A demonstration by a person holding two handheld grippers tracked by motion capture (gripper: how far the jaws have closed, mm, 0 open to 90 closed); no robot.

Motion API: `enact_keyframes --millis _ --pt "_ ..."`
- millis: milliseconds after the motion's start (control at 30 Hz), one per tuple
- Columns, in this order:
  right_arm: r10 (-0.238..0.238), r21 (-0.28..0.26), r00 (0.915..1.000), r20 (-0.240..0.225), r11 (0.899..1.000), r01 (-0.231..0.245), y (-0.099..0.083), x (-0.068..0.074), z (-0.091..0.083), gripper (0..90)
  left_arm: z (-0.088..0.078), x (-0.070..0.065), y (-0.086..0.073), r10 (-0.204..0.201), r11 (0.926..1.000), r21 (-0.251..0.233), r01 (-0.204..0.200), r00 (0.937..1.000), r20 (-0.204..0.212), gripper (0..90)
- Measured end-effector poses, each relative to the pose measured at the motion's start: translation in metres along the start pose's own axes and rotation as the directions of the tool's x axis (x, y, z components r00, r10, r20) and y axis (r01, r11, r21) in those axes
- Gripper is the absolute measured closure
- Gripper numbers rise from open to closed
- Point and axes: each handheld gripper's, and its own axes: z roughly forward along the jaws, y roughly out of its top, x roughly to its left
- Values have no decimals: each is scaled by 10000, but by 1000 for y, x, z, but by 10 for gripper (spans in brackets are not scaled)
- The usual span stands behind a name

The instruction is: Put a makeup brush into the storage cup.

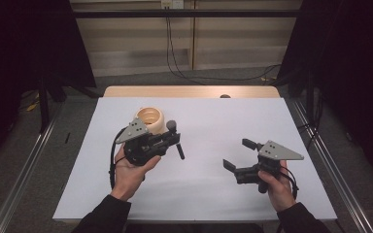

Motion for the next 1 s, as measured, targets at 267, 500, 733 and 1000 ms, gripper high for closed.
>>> enact_keyframes --millis 267,500,733,1000 --pt "101 -188 9996 262 9998 -96 -4 -2 -8 13 -8 10 6 -28 10000 -92 25 9996 -294 779" --pt "181 -207 9989 441 9996 -172 -8 -6 -16 12 -15 20 12 41 10000 -64 -45 9986 -527 779" --pt "290 -216 9970 713 9994 -275 -14 -10 -26 12 -22 28 16 66 10000 -24 -68 9969 -790 780" --pt "370 -299 9951 919 9990 -343 -20 -13 -33 13 -28 37 24 130 9999 -59 -137 9938 -1103 779"
